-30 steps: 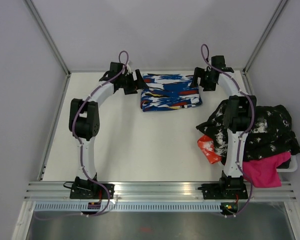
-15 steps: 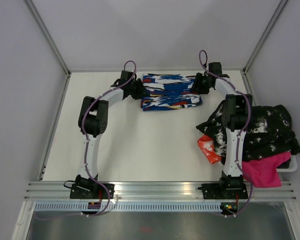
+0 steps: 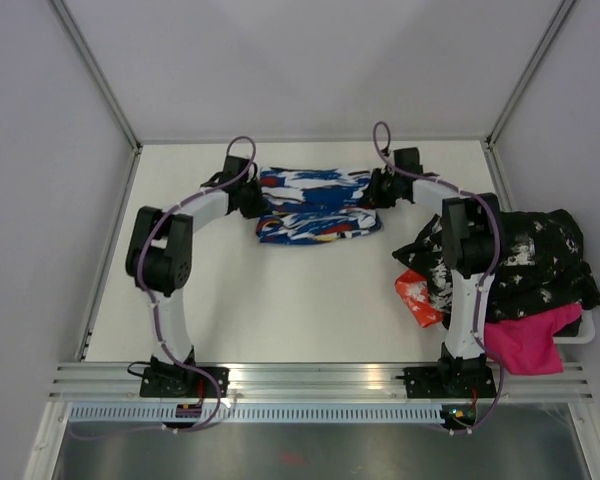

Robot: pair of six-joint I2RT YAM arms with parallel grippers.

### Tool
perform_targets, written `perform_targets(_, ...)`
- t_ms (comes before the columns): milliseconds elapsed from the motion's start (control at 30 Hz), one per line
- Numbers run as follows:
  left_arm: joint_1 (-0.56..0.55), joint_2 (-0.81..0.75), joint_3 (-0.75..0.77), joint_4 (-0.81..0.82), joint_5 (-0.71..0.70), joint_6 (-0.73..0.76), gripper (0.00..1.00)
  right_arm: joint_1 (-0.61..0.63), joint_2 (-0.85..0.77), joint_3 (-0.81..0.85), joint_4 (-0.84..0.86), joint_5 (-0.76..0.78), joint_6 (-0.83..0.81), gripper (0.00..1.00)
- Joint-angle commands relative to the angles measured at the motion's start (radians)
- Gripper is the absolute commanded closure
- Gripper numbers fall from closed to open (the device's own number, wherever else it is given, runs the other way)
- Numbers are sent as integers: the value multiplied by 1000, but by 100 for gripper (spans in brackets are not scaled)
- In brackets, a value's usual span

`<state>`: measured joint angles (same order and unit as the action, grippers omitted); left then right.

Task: Fold and stack the trousers
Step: Neatly place the folded trousers to the corner

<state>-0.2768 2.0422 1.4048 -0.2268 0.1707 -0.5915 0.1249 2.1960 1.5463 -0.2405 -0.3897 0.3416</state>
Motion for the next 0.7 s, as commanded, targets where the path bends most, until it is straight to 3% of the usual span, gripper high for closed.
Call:
perform_targets(0,120,-215,-160,-225,-137,142,98,143,-100,-190,-27,-32,39,76)
perform_targets(67,154,-312,-196,-314,-163,217,98,197,-162,-287,-14,-47,50,76)
perform_targets(233,177,-473,-288,-485,-528,356,98,313,-248,-399,-49,-52,-15,73)
perform_targets(467,322,-683,-527,-373,-657,502,98,472,-226,-339,-112,-81,-101,61)
perform_targets(533,396,-781,-576,-310,-686,630,98,478,-235,-324,-120,-101,-96,47)
perform_targets(567,424,-818,-645,-205,-686,686,98,478,-258,-312,-132,-89,-101,31)
perform_targets(600,480,-893,-676,-154,-616,747,98,478,-275,-295,-178,-69,-124,24)
perform_targets(667,525,-950,-725,-44,-609,828,98,466,-329,-241,-223,-22,-153,15)
